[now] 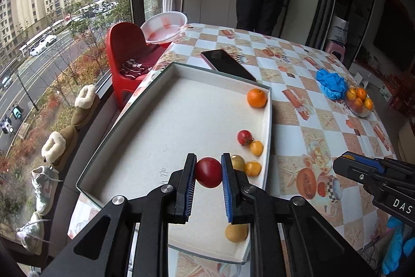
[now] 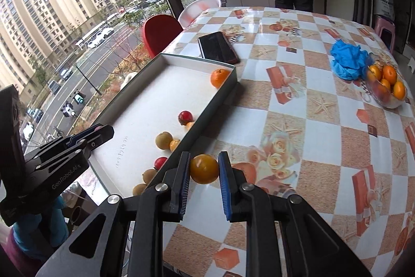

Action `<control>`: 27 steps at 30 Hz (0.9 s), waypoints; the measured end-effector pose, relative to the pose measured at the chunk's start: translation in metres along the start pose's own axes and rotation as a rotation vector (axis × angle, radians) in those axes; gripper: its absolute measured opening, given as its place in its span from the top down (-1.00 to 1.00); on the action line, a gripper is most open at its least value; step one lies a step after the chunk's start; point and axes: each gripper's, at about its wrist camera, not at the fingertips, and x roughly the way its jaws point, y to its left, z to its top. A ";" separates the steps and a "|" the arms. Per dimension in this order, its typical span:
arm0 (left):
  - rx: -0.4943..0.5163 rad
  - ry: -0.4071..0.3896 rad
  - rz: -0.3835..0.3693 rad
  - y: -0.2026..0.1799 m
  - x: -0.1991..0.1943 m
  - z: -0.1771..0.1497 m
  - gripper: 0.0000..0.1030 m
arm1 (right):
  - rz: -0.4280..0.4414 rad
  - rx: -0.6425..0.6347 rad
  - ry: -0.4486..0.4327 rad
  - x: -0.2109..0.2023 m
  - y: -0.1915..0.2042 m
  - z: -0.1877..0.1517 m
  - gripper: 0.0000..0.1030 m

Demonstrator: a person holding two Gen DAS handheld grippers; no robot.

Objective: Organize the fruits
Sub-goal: 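Carry tomato and tangerine over the white tray and open both grippers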

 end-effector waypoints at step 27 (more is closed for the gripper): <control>-0.034 0.096 0.058 0.049 0.070 -0.016 0.61 | -0.005 -0.166 0.177 0.103 0.078 0.029 0.15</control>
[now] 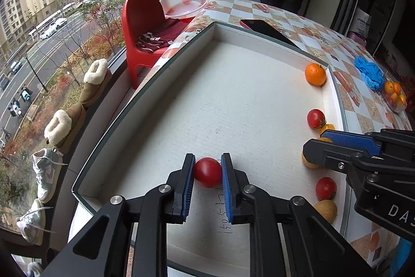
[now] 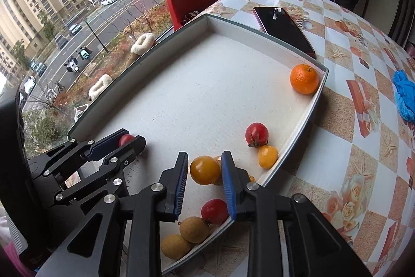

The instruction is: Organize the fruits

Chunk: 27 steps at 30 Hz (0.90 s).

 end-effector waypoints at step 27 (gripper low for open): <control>0.090 0.035 0.021 -0.038 -0.007 -0.031 -0.99 | -0.074 -0.071 0.016 -0.018 -0.007 -0.025 -0.62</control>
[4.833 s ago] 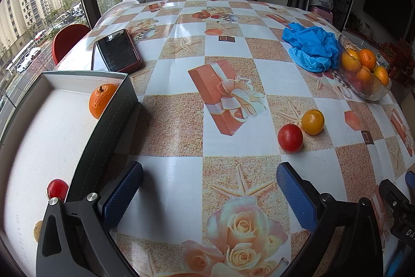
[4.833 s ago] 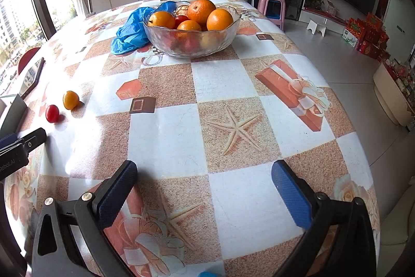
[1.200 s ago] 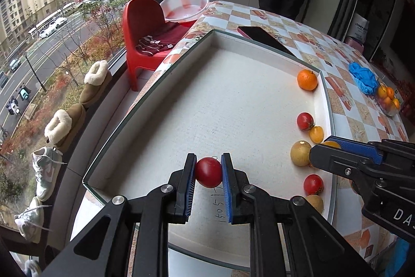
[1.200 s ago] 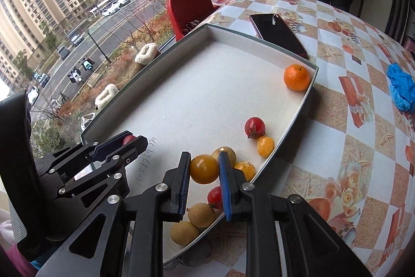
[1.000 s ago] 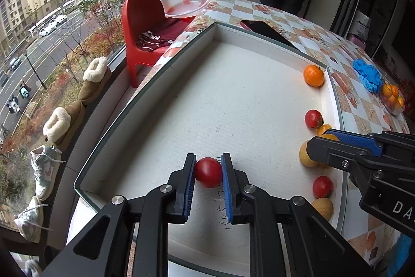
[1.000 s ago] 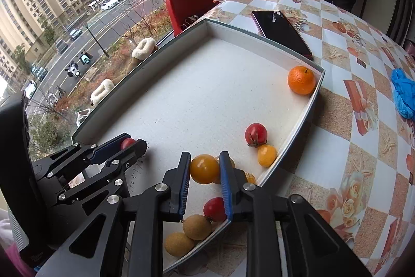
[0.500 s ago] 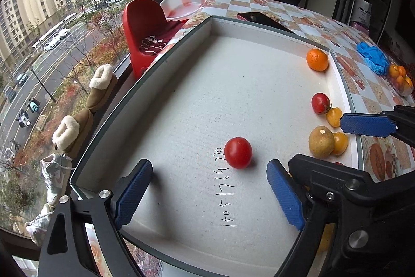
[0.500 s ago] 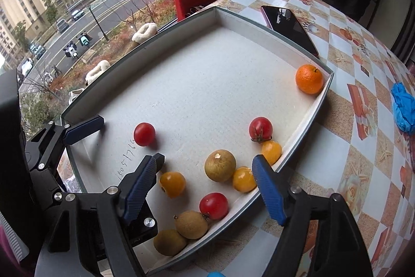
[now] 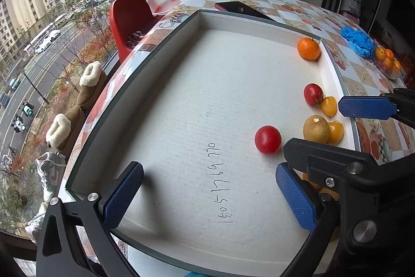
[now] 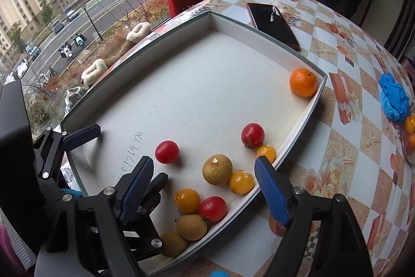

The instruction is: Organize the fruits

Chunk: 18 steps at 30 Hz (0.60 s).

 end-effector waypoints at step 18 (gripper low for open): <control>-0.007 -0.018 0.045 -0.006 -0.025 0.018 -0.99 | -0.043 0.053 -0.062 -0.028 -0.023 0.003 -1.00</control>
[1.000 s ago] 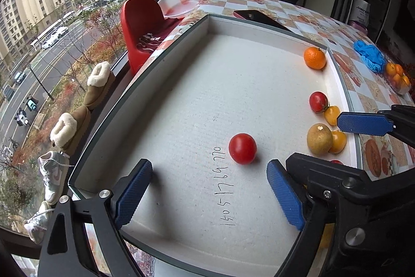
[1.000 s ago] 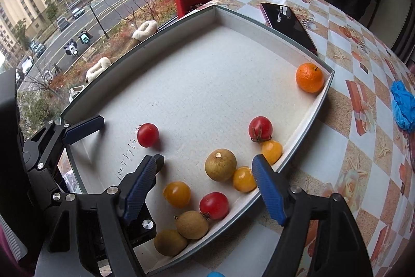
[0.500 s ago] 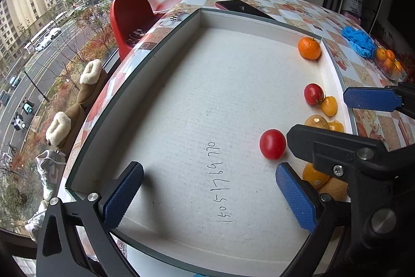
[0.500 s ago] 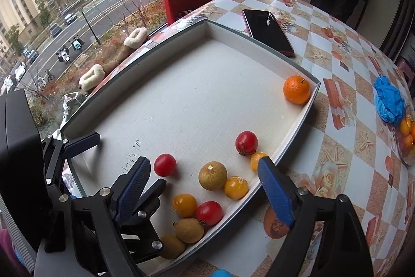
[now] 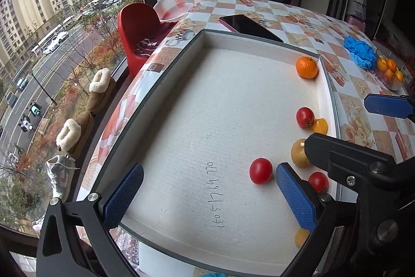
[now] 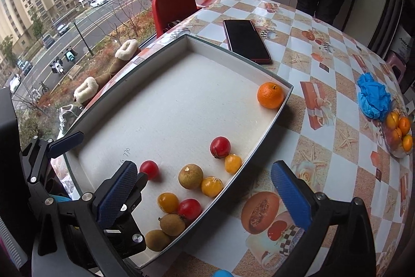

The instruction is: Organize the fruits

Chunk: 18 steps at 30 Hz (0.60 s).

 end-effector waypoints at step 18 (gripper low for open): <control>0.037 -0.003 0.012 -0.015 -0.018 0.004 -0.99 | 0.017 0.011 -0.020 -0.018 -0.007 -0.007 -1.00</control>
